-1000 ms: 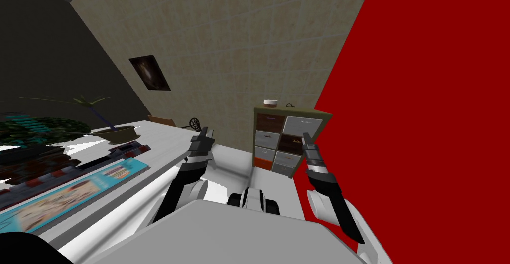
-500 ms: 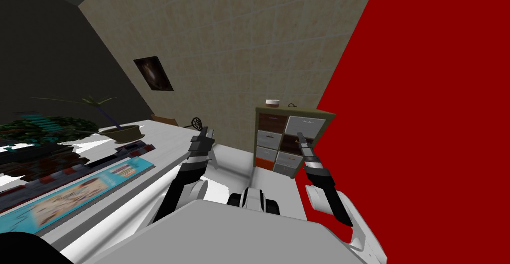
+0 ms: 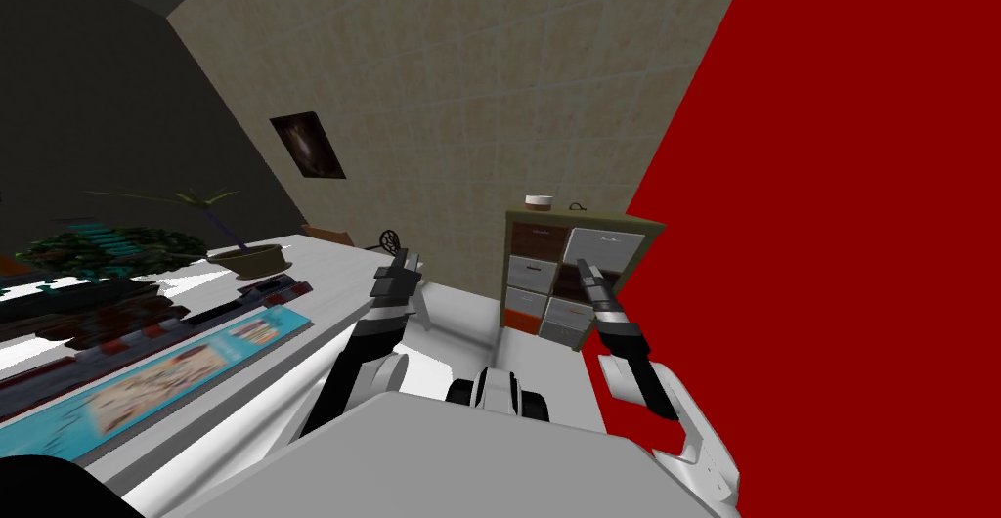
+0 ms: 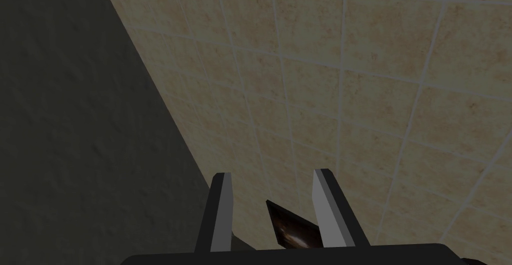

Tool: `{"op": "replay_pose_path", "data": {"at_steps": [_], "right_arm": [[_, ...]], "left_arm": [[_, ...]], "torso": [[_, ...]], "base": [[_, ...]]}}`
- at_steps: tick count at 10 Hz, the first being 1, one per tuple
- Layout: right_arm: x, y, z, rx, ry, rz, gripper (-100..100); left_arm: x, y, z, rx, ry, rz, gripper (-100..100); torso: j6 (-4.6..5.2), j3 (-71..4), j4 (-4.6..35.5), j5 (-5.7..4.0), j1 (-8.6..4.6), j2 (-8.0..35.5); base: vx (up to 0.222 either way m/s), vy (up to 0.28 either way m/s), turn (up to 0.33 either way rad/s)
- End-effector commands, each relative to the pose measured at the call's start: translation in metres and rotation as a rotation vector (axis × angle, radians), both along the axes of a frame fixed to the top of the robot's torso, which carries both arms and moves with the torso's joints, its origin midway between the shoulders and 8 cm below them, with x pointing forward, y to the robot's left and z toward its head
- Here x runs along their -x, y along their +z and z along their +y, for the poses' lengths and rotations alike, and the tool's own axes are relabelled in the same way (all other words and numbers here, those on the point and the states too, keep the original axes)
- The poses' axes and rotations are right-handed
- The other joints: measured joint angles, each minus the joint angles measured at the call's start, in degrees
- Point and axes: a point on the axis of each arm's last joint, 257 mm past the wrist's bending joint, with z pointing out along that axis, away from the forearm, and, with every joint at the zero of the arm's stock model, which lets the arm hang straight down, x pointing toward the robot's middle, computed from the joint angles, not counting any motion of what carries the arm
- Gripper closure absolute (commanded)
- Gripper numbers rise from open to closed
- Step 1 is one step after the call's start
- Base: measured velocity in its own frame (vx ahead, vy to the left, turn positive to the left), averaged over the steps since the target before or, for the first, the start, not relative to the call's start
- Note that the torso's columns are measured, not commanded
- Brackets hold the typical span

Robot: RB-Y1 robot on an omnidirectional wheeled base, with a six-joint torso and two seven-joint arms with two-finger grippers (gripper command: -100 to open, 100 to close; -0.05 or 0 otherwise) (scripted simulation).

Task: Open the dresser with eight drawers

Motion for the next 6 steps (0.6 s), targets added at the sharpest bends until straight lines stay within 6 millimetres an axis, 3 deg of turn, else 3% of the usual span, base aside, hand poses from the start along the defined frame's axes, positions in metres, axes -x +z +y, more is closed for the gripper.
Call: {"op": "replay_pose_path", "data": {"at_steps": [1, 6], "right_arm": [[-0.011, -0.004, -0.001, 0.091, -0.045, 0.004, -100], [-0.041, -0.012, -0.009, 0.309, -0.151, 0.016, -100]], "left_arm": [[0.0, 0.0, 0.0, 0.0, 0.0, 0.0, 0], [0.0, 0.0, 0.0, 0.0, 0.0, 0.0, 0]], "torso": [[-0.01, 0.0, 0.0, 0.0, 0.01, 0.0], [0.0, -0.01, 0.0, 0.0, 0.0, -0.01]], "base": [[-0.004, 0.038, 0.015], [-0.007, 0.042, 0.022]]}}
